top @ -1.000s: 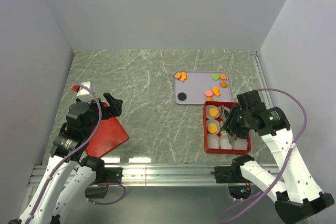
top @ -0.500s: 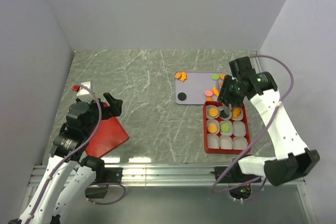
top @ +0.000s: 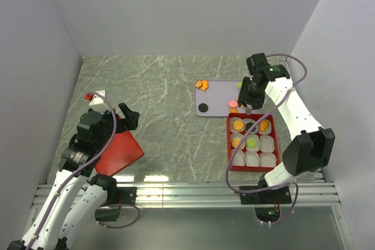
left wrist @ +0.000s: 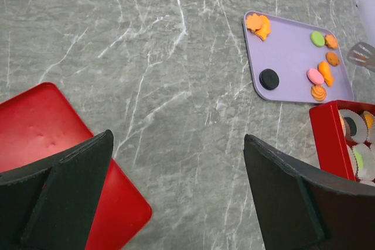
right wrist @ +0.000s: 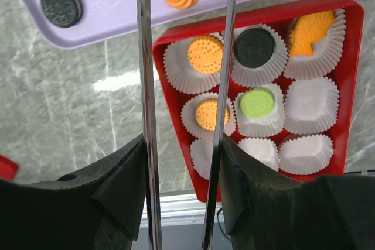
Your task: Pack the cookies
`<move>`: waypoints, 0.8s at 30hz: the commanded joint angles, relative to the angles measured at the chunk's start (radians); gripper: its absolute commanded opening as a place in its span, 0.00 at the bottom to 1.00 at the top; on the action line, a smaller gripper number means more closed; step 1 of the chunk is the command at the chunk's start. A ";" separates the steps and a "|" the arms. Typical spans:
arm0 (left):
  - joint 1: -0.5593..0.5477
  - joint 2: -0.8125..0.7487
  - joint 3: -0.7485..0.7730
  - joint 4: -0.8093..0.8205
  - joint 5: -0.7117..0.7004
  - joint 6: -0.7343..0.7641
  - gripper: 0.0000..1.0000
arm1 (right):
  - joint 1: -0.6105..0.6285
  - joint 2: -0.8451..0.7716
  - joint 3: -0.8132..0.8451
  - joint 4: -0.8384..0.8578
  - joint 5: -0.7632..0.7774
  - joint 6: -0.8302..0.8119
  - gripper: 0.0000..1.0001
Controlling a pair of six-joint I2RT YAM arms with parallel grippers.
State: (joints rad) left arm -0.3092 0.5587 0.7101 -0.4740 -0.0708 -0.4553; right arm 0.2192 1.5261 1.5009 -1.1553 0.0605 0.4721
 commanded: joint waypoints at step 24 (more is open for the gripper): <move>-0.001 0.047 0.003 0.035 0.009 0.023 0.99 | -0.081 0.220 0.076 0.083 -0.039 -0.099 0.54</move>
State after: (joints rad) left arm -0.3092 0.6151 0.7101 -0.4690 -0.0502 -0.4461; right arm 0.1543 1.7351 1.5337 -1.0771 -0.0143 0.3962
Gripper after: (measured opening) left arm 0.995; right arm 0.544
